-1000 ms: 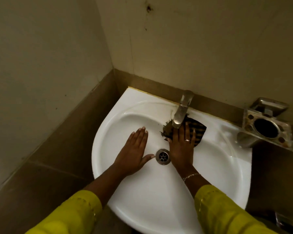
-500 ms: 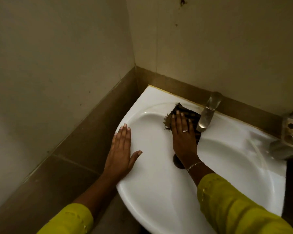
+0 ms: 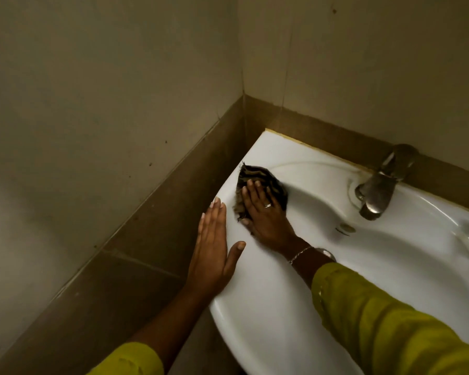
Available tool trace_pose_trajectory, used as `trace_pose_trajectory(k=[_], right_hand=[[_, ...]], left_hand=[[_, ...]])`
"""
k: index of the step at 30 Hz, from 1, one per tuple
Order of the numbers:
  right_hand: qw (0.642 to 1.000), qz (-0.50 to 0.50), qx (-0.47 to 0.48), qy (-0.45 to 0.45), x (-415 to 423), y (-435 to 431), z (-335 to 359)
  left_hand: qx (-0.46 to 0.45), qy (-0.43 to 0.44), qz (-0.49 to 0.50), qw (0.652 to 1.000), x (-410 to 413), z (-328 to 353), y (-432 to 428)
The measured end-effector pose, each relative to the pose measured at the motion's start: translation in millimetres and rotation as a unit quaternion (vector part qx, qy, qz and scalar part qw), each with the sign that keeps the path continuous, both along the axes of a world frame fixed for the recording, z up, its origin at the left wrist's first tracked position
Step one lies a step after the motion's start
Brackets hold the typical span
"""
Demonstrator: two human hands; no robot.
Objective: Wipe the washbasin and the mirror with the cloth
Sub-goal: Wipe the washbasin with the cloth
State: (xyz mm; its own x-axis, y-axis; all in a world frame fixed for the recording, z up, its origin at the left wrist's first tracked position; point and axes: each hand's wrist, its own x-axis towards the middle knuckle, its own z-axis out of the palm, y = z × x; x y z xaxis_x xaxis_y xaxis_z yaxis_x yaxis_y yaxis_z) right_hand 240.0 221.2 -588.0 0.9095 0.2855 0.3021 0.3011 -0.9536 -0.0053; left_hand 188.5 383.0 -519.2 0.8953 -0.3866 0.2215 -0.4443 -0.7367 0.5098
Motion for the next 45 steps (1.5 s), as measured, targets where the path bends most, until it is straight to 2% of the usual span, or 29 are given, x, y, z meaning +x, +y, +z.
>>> trace_pose_trajectory(k=[2,4,7,10,14,18,25,31,34,39,42,45], right_hand=[[0.997,0.037,0.059,0.015,-6.3,3.4,0.5],[0.986,0.05,0.158,0.016,-11.3,-0.3,9.4],[0.964,-0.048,0.262,-0.012,-12.6,4.8,25.5],[0.966,-0.143,0.208,0.052,-2.5,35.5,32.0],[0.935,-0.23,0.251,0.099,7.3,69.2,32.1],[0.936,-0.149,0.303,0.095,-7.5,79.7,24.6],[0.925,-0.077,0.307,0.21,-45.4,97.1,26.6],[0.895,-0.045,0.309,0.319,-85.1,101.6,48.5],[0.873,-0.029,0.324,0.364,-103.2,96.3,59.5],[0.849,-0.004,0.317,0.423,-138.6,84.4,66.7],[0.845,0.005,0.297,0.445,-160.6,74.0,63.4],[0.846,0.021,0.278,0.455,-181.8,60.5,61.0]], left_hand=[[-0.012,0.004,0.005,1.0,0.3,0.2,-0.5],[-0.023,0.007,0.007,1.0,0.3,-0.1,-0.5],[-0.044,0.006,0.019,0.999,0.0,0.2,-1.0],[-0.064,0.006,0.033,0.997,0.1,-1.4,0.5],[-0.091,0.01,0.049,0.995,-0.5,-4.4,0.8],[-0.119,0.009,0.042,0.992,-1.1,-5.0,0.0],[-0.167,0.022,0.046,0.985,-2.1,-1.7,2.4],[-0.224,0.097,0.105,0.964,-4.6,8.3,13.7],[-0.187,0.143,0.113,0.965,-2.9,9.0,24.4],[-0.051,0.102,0.005,0.994,-19.9,12.1,22.6],[0.02,0.111,-0.061,0.992,-35.2,11.8,15.8],[0.087,0.115,-0.08,0.986,-46.3,10.3,5.0]])
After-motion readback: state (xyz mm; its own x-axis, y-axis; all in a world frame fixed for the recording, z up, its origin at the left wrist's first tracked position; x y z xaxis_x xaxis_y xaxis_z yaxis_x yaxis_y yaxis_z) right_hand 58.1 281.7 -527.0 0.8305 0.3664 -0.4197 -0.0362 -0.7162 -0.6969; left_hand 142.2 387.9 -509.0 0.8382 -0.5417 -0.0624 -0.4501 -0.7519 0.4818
